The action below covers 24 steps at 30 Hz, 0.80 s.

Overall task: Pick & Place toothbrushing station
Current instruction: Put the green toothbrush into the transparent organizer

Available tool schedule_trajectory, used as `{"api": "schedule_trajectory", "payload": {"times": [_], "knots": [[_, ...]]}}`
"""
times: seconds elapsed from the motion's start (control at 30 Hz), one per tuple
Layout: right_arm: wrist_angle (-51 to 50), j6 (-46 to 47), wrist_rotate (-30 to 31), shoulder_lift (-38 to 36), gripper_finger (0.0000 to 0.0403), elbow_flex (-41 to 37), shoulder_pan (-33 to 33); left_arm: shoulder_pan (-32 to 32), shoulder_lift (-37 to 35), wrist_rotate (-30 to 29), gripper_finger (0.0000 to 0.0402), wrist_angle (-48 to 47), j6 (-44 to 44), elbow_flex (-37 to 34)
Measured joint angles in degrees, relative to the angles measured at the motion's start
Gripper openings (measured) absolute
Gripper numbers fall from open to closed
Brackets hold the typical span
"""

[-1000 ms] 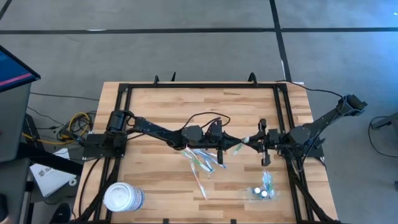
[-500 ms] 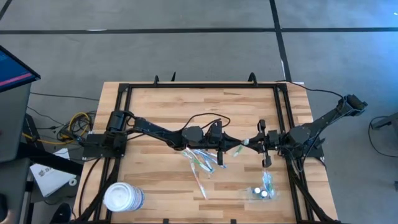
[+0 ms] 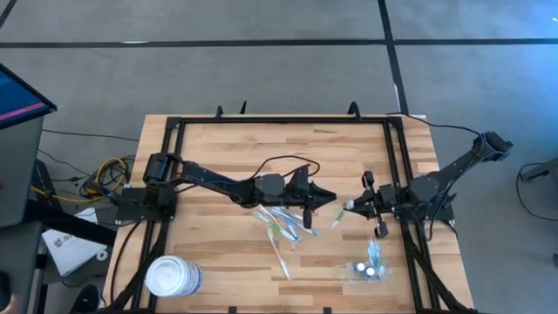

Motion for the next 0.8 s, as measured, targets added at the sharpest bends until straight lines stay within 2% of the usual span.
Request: {"api": "schedule_trajectory", "payload": {"times": [0.47, 0.8], "knots": [[0.41, 1.94, 0.00, 0.31, 0.0003, 0.00, 7.98, -0.02, -0.67, 0.26, 0.0035, -3.60, 1.39, 0.08], [4.16, 3.83, 0.04, 5.45, 0.0004, 0.00, 13.31, -0.02, -0.67, 0.28, 0.0033, -3.62, 1.44, 0.08]]}}
